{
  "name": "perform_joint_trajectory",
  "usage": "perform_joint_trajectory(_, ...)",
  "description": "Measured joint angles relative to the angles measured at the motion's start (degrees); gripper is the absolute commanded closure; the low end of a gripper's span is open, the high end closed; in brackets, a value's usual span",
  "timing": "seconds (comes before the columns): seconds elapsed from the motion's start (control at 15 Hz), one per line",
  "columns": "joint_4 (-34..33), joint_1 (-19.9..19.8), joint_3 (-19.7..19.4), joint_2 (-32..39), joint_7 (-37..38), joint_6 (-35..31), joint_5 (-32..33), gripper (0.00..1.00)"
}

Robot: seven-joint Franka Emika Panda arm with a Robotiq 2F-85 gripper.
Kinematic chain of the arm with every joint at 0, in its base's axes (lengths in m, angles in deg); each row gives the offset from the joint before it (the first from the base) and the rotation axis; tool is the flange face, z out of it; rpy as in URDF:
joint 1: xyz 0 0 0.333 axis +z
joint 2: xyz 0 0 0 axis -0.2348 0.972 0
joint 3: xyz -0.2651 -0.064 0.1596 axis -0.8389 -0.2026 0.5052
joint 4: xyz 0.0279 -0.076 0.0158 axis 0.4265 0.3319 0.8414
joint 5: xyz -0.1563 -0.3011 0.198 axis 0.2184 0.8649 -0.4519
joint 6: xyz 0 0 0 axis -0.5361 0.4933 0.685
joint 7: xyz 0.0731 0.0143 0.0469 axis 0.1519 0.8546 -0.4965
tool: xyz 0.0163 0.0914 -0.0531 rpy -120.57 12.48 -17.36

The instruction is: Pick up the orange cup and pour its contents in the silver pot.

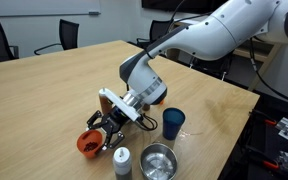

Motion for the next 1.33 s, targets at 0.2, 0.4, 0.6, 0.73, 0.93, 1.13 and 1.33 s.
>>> perform_joint_trajectory(0.2, 0.03, -0.05, 0.09, -0.35, 0.02, 2.31, 0.99, 0.51)
perform_joint_trajectory(0.4, 0.2, -0.52, 0.24, -1.03, 0.17, 6.43, 1.84, 0.51)
perform_joint_trajectory(0.6, 1.2, -1.51, 0.23, -2.73, 0.91, 10.39, 2.93, 0.51)
perform_joint_trajectory(0.73, 2.39, -2.41, 0.09, -4.44, 1.1, 12.17, 3.79, 0.51)
perform_joint_trajectory(0.93, 5.44, -3.32, -1.28, -8.19, 1.71, 13.77, 7.14, 0.51)
perform_joint_trajectory(1.13, 10.24, -3.68, -2.57, -13.62, 1.79, 13.87, 9.84, 0.51)
perform_joint_trajectory(1.33, 16.61, -3.83, -3.09, -20.32, 1.45, 13.82, 10.73, 0.51)
